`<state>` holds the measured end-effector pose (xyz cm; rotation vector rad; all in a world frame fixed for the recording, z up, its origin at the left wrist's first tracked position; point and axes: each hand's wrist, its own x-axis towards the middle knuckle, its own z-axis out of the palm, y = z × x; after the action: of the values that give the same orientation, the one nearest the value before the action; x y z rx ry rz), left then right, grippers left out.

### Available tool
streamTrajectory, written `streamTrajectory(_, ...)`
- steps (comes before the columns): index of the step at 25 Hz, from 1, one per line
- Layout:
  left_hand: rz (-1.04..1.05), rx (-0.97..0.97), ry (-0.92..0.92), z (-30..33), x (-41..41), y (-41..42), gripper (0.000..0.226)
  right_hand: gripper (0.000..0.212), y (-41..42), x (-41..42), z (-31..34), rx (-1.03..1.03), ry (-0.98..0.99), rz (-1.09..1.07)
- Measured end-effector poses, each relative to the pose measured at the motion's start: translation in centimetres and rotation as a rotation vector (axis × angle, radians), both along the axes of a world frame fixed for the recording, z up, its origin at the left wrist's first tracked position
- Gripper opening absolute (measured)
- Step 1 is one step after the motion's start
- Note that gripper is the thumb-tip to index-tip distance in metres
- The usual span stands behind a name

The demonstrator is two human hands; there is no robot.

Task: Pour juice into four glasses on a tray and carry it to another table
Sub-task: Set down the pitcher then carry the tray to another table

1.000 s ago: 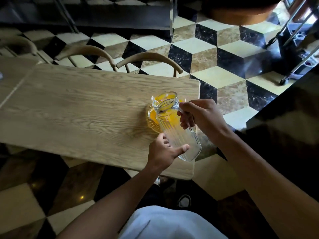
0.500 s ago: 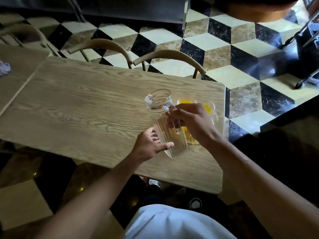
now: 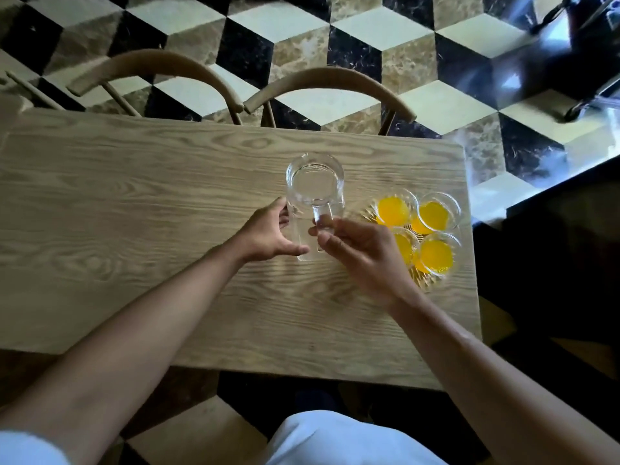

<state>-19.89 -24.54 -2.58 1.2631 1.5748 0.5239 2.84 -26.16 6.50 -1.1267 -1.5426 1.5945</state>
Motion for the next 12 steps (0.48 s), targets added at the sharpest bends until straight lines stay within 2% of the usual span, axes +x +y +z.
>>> streamTrajectory(3,-0.086,0.008,0.03,-0.5,-1.6,2.4,0.09,0.01,0.3,-1.0,-1.3,-0.025,-0.009,-0.037)
streamTrajectory(6,-0.167,0.047,0.074,-1.0,-2.4,4.4,0.088,0.019,0.9,-1.7,-2.2,-0.016,-0.027,-0.049)
streamTrajectory(12,-0.221,0.133,0.138,-2.1,-3.1,6.0,0.084,0.023,1.0,-2.4,-3.5,0.008,-0.075,-0.042)
